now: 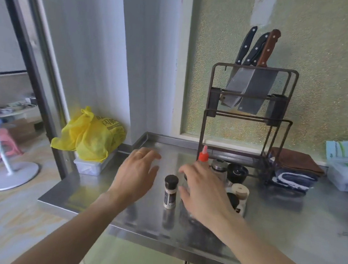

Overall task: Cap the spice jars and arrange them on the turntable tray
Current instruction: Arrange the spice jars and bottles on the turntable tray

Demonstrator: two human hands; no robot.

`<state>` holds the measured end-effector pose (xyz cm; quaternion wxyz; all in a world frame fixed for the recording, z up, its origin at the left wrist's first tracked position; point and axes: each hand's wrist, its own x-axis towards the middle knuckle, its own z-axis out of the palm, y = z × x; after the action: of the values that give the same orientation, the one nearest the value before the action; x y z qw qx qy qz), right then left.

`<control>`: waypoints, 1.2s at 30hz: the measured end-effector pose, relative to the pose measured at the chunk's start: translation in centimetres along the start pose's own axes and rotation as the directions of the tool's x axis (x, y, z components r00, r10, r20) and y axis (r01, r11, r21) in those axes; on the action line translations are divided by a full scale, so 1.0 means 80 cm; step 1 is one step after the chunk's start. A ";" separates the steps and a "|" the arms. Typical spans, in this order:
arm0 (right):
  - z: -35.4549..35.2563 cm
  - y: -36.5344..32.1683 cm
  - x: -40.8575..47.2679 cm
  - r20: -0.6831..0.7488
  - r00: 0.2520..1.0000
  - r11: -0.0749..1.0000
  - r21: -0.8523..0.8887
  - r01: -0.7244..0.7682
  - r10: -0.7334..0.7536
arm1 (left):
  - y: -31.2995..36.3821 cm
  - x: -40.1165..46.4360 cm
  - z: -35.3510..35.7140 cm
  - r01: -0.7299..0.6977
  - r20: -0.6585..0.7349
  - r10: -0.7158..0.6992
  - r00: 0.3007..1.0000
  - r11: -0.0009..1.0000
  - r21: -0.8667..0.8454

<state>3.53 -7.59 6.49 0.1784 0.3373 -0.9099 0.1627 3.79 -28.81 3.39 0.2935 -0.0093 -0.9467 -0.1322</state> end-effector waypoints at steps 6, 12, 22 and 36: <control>0.067 -0.039 0.060 0.230 0.973 0.954 -0.296 0.044 0.027 | -0.078 -0.012 0.002 0.203 0.217 -0.234 0.948 0.967 0.153; 0.090 -0.036 0.069 0.290 0.957 0.939 -0.332 0.094 0.007 | -0.093 -0.016 0.010 0.220 0.264 -0.246 0.933 0.967 0.128; -0.031 -0.004 0.073 0.060 0.996 0.998 -0.025 -0.065 0.067 | 0.009 0.046 -0.058 0.068 0.056 -0.061 0.997 0.988 -0.136; -0.064 0.093 0.029 0.062 0.946 0.946 -0.085 -0.313 0.318 | 0.145 0.113 0.021 -0.149 0.237 0.209 0.949 0.958 -0.246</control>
<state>-1.97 -1.39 10.71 0.1281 0.1864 -0.9636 0.1425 -3.50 -17.71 9.92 0.1743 -0.1462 -0.9512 -0.2086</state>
